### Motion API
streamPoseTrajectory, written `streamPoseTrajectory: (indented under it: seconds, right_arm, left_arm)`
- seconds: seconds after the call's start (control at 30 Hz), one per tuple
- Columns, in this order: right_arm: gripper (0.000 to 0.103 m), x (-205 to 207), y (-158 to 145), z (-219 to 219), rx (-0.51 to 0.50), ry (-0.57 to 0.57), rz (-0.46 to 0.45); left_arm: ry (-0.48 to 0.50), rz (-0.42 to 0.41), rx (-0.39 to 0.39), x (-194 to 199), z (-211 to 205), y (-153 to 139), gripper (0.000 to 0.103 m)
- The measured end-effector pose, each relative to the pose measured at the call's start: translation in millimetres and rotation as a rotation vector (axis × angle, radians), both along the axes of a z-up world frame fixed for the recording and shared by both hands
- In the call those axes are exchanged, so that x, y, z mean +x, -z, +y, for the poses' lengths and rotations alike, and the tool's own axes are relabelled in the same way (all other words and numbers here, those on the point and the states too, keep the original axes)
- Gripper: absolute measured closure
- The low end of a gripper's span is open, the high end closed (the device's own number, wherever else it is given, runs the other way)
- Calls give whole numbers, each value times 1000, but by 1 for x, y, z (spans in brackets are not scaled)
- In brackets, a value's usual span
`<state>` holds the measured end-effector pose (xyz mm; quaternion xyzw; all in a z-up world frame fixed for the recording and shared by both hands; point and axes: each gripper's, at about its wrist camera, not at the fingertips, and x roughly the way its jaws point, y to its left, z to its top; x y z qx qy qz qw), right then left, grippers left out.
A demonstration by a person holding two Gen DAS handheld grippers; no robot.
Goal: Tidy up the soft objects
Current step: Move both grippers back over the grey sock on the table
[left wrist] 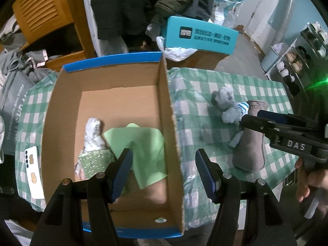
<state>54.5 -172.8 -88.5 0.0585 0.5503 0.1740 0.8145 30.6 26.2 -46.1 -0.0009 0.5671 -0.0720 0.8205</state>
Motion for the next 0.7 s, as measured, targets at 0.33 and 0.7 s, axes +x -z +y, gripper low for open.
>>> streamPoseTrajectory:
  seconds: [0.33, 0.7]
  right_arm:
    - [44, 7, 29, -47, -37, 110, 59]
    - [44, 15, 60, -69, -84, 153, 109]
  left_arm:
    - [57, 15, 8, 13, -37, 9, 38]
    - [133, 49, 49, 31, -82, 36, 34]
